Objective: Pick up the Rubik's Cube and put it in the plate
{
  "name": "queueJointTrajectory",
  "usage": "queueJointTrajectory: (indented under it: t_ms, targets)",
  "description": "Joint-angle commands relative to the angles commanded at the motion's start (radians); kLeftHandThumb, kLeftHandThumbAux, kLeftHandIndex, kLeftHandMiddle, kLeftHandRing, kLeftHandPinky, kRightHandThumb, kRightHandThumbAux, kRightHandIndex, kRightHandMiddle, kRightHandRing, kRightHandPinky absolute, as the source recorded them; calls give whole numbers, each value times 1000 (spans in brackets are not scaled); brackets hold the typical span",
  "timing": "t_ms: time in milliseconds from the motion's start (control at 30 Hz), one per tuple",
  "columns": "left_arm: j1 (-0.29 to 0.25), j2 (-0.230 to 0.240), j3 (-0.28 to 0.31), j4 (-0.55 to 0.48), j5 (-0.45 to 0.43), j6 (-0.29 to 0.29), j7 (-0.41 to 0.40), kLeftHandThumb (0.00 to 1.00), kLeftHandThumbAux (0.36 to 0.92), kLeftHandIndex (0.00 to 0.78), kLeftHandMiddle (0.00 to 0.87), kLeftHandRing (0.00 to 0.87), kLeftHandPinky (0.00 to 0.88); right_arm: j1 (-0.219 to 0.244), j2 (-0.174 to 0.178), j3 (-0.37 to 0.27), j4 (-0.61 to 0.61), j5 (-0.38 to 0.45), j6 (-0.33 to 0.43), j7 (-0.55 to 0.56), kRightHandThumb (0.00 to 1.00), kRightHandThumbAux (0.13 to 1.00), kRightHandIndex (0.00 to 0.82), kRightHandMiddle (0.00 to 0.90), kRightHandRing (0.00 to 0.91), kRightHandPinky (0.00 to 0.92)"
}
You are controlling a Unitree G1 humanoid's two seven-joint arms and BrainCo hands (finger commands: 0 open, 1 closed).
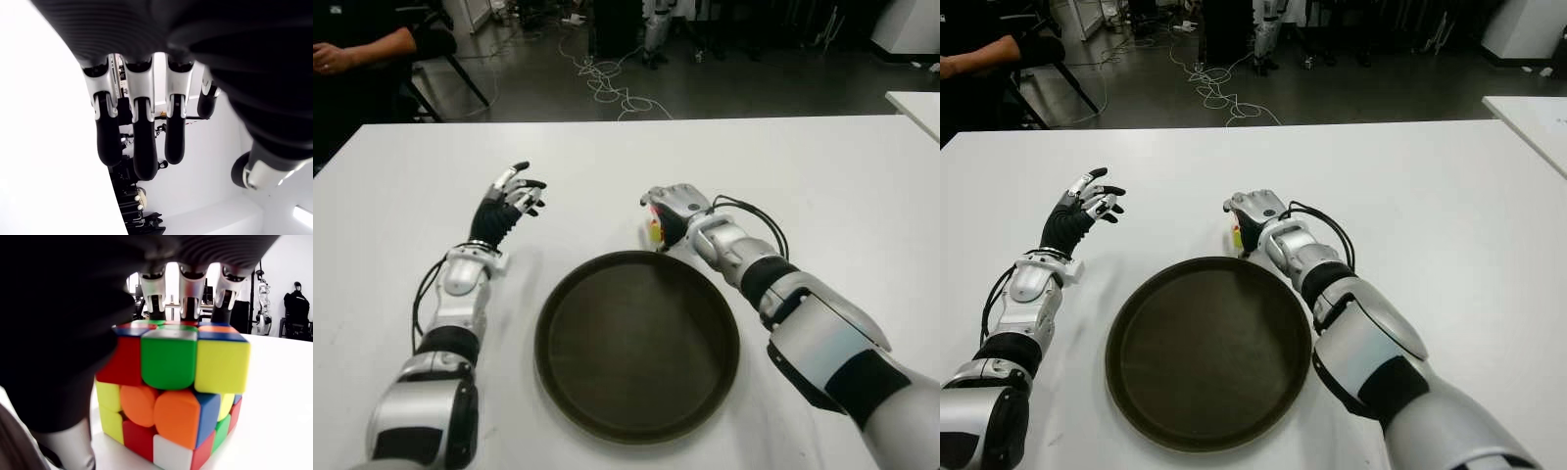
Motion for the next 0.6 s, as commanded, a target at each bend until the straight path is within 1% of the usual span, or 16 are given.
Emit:
queueJointTrajectory:
  t_ms: [133, 367, 500, 600]
  targets:
    - [3, 1, -2, -7, 3, 4, 6, 85, 555, 130, 354, 433, 431, 1, -3, -5, -1, 6, -3, -3, 0, 837, 222, 224, 253, 259]
    - [4, 3, -6, -12, 11, 9, 17, 82, 552, 131, 343, 423, 441, 2, -7, -14, -1, 14, -6, -4, 0, 832, 215, 215, 239, 245]
    - [7, 3, -4, -15, 9, 8, 16, 91, 576, 127, 349, 433, 446, 2, -11, -21, -2, 19, -10, 1, 0, 825, 213, 213, 235, 242]
    - [7, 4, -3, -17, 8, 8, 14, 92, 579, 127, 354, 439, 453, 2, -11, -24, -2, 21, -10, 6, 0, 827, 209, 208, 230, 240]
